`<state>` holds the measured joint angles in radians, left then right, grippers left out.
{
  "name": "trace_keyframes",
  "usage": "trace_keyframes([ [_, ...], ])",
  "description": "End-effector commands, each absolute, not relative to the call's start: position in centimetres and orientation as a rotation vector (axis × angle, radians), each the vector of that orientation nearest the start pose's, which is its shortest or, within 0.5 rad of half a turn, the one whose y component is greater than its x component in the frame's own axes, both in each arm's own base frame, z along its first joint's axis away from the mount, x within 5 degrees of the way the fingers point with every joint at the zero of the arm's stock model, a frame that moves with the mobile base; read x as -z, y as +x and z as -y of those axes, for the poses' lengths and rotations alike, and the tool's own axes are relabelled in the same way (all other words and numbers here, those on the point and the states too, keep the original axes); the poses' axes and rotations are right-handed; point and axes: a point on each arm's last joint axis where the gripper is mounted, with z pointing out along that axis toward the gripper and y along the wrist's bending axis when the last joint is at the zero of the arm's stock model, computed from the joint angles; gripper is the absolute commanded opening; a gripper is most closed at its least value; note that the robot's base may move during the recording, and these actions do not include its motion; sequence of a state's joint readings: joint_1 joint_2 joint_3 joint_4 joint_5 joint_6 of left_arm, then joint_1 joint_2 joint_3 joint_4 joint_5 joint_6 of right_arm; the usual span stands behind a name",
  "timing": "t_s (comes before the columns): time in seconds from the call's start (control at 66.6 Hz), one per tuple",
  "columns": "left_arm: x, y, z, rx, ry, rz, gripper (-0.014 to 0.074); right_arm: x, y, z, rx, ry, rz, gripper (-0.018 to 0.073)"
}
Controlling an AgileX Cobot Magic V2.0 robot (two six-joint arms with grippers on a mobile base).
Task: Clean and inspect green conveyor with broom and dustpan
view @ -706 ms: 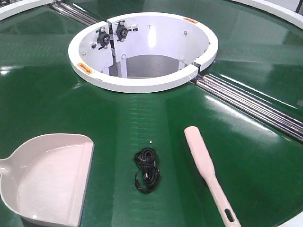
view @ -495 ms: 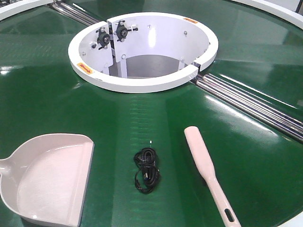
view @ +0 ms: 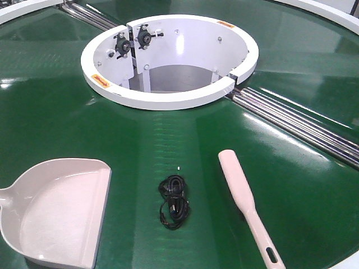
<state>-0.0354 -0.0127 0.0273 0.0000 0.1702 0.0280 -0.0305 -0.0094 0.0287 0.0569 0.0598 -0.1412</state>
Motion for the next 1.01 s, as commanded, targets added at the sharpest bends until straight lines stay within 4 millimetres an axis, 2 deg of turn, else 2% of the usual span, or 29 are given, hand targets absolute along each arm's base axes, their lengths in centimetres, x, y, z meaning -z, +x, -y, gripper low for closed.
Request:
trace_keyframes([
  [0.0, -18.9, 5.6, 0.2, 0.017, 0.037, -1.603, -0.0022, -20.1, 5.6, 0.2, 0.104, -0.042, -1.496, -0.0005],
  [0.345, -19.1, 5.6, 0.2, 0.019, 0.034, -1.583, -0.0022, -20.1, 5.6, 0.2, 0.104, -0.042, -1.494, -0.0005],
  [0.45, -19.8, 5.6, 0.2, 0.023, 0.028, -1.512, -0.0022, -20.6, 5.6, 0.2, 0.105, -0.036, -1.445, -0.0005],
  [0.571, -21.0, 5.5, 0.2, 0.024, 0.024, -1.377, -0.0022, -21.8, 5.4, 0.3, 0.096, -0.012, -1.31, -0.0005],
  [0.661, -22.6, 5.1, 0.1, 0.028, 0.018, -1.228, -0.0022, -22.6, 5.1, 0.3, 0.038, 0.038, -1.225, -0.0005],
  [0.736, -24.8, 4.2, 0.1, 0.049, 0.002, -1.038, -0.0022, -23.5, 4.8, 0.4, -0.004, 0.068, -1.131, -0.0005],
  [0.781, -26.0, 3.8, 0.1, 0.058, -0.004, -0.983, -0.0022, -24.5, 4.5, 0.3, 0.005, 0.059, -1.098, -0.0005],
  [0.856, -28.5, 3.0, 0.1, 0.071, -0.01, -0.929, -0.0022, -26.1, 4.2, 0.3, 0.012, 0.046, -1.095, -0.0005],
  [0.991, -32.8, 1.7, 0.1, 0.064, -0.001, -0.933, -0.0022, -30.1, 3.7, 0.0, 0.057, -0.032, -1.087, -0.0005],
])
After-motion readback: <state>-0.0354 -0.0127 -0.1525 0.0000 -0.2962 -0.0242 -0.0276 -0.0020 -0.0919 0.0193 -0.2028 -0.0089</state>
